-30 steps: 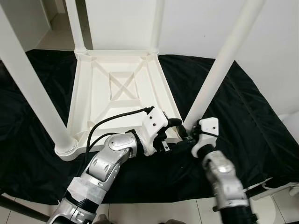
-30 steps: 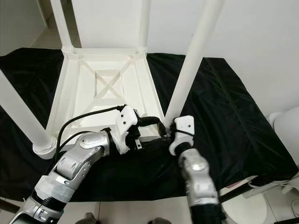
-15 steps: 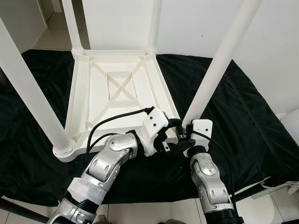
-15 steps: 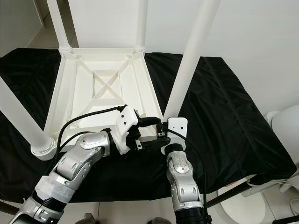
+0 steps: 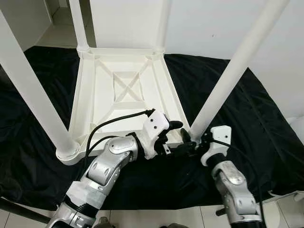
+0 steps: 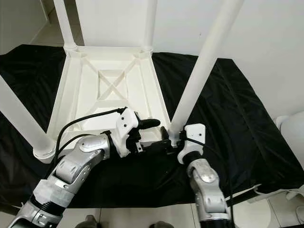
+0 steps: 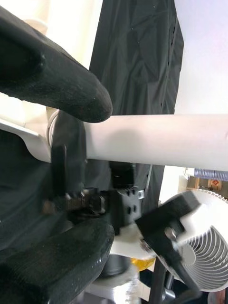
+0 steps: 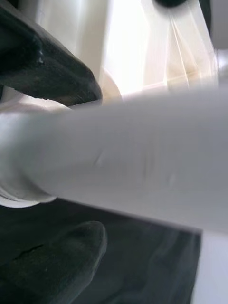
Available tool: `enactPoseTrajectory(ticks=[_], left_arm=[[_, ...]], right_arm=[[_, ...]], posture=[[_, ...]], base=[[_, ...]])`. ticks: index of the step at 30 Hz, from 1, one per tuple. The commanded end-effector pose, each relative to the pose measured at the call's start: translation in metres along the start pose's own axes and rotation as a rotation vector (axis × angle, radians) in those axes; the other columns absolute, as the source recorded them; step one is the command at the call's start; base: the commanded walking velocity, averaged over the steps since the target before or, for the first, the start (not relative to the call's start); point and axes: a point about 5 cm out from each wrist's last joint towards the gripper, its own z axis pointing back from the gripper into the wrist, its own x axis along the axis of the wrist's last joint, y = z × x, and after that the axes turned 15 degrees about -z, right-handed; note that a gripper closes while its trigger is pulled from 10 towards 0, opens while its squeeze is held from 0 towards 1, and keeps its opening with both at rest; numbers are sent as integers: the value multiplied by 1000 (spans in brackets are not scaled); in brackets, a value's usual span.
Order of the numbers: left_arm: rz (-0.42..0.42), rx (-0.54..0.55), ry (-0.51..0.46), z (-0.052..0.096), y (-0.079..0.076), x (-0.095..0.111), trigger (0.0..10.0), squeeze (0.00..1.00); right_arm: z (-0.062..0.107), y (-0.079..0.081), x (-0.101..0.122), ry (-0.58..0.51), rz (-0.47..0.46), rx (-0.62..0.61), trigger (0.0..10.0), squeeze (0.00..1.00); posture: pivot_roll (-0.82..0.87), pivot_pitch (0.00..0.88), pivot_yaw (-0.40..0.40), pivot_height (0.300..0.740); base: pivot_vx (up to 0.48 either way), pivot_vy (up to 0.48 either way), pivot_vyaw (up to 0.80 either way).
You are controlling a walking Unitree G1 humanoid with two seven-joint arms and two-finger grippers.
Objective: Building children table
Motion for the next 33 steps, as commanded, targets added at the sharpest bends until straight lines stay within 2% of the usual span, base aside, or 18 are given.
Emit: enactPoseTrajectory(ticks=[1,3,8,12,18,19,20,22,23,33], left_arm=[[-13,-7,10,4,-2,-2,10000,0],[-13,-7,10,4,-2,-2,10000,0],[-11,-2,47,13,-2,-10,10000,0],[-15,1,61,16,-3,-12,10000,0],[-11,6,100,22,-6,-17,10000,0],[-9,6,101,22,-6,-17,10000,0],[-8,8,102,22,-6,-17,10000,0],[-7,9,102,22,-6,-16,10000,0],[-6,10,102,21,-6,-16,10000,0],[-5,19,98,19,-6,-15,10000,0]], right_arm=[[3,-10,3,25,47,76,10000,0],[3,-10,3,25,47,76,10000,0],[-1,-25,7,105,120,197,10000,0],[-4,-27,8,129,139,237,10000,0],[-24,-30,8,200,143,328,10000,0],[-28,-28,8,198,139,344,9294,0],[-32,-26,8,199,137,366,3686,0],[-34,-25,7,200,137,380,3686,0],[-35,-23,6,205,129,390,0,0],[-29,-27,-3,228,76,418,0,0]], posture=[[25,0,-86,740],[25,0,-86,740],[29,0,-74,740],[29,0,-72,740],[23,0,-53,740],[23,0,-52,740],[24,0,-51,740],[24,0,-53,740],[25,0,-54,740],[22,0,-54,740]], base=[[0,0,0],[0,0,0],[0,0,0],[0,0,0],[0,0,0],[0,0,0],[0,0,0],[0,0,0],[0,0,0],[0,0,0]])
